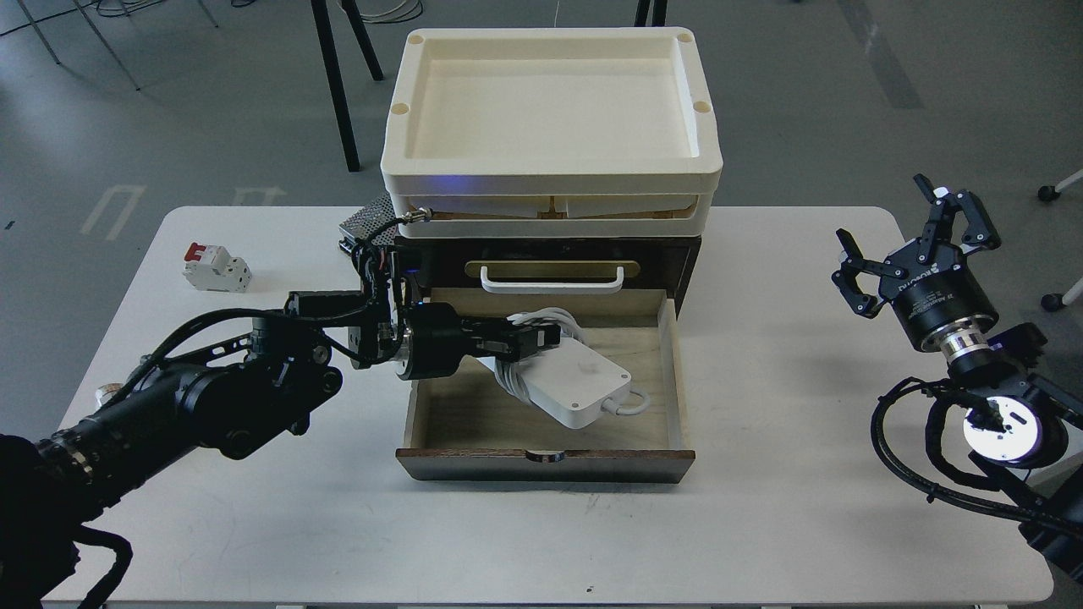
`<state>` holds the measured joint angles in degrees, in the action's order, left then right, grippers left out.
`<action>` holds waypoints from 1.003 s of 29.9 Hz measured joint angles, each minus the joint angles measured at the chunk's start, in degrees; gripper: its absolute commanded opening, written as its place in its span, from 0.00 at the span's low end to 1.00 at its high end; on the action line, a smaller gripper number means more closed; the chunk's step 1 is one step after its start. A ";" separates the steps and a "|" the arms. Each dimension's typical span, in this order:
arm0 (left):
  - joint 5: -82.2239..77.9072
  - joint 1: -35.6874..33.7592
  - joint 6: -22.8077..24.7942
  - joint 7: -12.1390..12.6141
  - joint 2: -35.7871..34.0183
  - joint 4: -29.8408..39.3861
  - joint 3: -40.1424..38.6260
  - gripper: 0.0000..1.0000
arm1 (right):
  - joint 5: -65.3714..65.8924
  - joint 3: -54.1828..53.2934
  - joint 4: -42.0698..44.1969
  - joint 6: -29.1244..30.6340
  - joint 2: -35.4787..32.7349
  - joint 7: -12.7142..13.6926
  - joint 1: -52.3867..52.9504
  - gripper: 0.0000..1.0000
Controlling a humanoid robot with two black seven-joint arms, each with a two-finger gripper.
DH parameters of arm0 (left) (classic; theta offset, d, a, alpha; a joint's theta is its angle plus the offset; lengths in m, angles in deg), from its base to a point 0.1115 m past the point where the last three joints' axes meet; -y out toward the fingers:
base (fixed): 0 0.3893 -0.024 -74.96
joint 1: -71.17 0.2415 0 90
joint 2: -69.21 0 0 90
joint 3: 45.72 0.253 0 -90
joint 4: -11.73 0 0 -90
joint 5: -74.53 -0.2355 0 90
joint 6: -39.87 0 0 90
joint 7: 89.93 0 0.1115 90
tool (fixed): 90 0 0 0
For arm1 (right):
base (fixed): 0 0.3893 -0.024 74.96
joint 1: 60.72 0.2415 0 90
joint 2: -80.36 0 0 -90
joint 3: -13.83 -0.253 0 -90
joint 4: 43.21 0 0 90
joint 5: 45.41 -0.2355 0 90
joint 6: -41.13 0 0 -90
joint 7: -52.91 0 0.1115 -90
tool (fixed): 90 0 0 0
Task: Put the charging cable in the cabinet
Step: 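Lower the charger into the open wooden drawer with the left gripper, then open the left gripper and push the charger deeper into the drawer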
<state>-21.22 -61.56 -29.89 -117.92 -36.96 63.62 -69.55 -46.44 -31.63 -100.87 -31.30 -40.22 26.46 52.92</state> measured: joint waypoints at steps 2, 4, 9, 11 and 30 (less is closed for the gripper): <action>0.01 0.01 -0.99 0.00 1.26 -2.57 0.00 0.00 | 0.00 0.01 0.00 0.00 0.00 0.00 0.00 0.99; 0.01 0.01 -1.72 0.00 2.25 -4.57 0.01 0.00 | 0.01 0.02 0.00 0.00 0.00 0.00 0.00 0.99; 0.27 0.01 -3.77 0.00 3.79 -8.44 2.59 0.01 | 0.01 0.02 0.00 0.00 0.00 0.00 0.00 0.99; 0.57 0.01 -5.24 0.00 3.85 -9.07 4.76 0.02 | 0.01 0.02 0.00 0.00 0.00 0.00 0.00 0.99; 6.86 -0.24 -6.57 -0.01 4.34 -8.41 6.38 0.91 | -0.02 -0.03 -0.01 0.00 0.00 0.01 0.00 0.99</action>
<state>-14.36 -61.80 -36.46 -117.93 -32.62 55.21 -63.16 -46.46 -31.66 -100.88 -31.29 -40.22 26.47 52.92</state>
